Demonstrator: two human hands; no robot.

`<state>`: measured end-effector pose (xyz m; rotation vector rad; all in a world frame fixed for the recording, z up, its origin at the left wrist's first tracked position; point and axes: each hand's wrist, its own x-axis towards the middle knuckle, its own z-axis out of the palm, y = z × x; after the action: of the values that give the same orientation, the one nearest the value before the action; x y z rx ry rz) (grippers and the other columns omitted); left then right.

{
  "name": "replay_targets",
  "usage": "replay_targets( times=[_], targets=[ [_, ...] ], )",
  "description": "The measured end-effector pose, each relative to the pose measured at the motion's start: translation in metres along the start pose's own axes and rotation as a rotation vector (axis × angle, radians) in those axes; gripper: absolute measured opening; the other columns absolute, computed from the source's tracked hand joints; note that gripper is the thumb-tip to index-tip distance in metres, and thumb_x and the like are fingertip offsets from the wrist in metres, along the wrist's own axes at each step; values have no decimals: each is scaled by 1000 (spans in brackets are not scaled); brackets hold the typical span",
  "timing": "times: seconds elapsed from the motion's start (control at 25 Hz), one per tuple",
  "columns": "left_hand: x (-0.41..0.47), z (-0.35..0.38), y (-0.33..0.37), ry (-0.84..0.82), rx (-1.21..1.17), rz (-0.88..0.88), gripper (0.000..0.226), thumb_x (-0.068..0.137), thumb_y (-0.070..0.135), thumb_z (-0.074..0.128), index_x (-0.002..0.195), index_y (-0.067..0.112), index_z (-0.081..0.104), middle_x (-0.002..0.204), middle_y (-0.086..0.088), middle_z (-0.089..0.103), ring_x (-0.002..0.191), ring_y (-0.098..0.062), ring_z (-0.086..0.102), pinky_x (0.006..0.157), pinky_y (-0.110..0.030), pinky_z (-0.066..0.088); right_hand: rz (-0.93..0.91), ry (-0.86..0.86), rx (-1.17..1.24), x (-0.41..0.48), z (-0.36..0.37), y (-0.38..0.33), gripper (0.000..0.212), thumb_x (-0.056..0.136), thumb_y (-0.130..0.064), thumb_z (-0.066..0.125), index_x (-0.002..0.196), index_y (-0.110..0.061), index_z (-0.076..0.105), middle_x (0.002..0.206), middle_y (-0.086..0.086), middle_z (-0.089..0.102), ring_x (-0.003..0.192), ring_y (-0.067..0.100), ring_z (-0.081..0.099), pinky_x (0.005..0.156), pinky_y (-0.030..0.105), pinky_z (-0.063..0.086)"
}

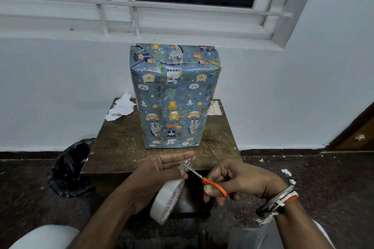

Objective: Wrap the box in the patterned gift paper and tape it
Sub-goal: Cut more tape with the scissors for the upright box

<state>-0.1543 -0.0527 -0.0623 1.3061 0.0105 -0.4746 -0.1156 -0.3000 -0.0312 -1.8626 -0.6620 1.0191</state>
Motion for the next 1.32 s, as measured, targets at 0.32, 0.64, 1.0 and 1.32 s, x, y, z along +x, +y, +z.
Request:
replay_targets(
  times=[0.32, 0.64, 1.0, 1.32],
  targets=[
    [-1, 1, 1, -6, -7, 6, 46, 88, -13, 63, 123, 15, 74, 127, -6, 72, 83, -11, 70, 75, -21, 56, -7, -1, -31, 1, 0, 1, 33, 97, -37, 68, 102, -6, 77, 68, -8, 70, 58, 6, 53, 54, 29, 32],
    [-2, 2, 3, -4, -4, 6, 47, 88, -14, 62, 126, 13, 71, 128, -4, 72, 84, -9, 70, 77, -21, 56, 5, 10, -42, 1, -1, 3, 30, 95, -36, 70, 100, -6, 77, 67, -9, 70, 57, 6, 52, 52, 26, 34],
    [-3, 3, 3, -8, -4, 8, 48, 88, -15, 61, 126, 13, 71, 127, -4, 72, 86, -12, 70, 79, -22, 57, -31, -11, -21, 1, 0, 2, 35, 96, -39, 66, 102, -6, 77, 67, -9, 70, 63, 14, 52, 53, 29, 33],
    [-3, 2, 3, -8, -5, 22, 49, 89, -16, 60, 129, 12, 69, 130, -2, 71, 83, -9, 70, 77, -21, 56, -17, 15, -29, 2, 0, 3, 27, 95, -34, 70, 104, -10, 78, 68, -8, 71, 60, 11, 51, 53, 28, 33]
  ],
)
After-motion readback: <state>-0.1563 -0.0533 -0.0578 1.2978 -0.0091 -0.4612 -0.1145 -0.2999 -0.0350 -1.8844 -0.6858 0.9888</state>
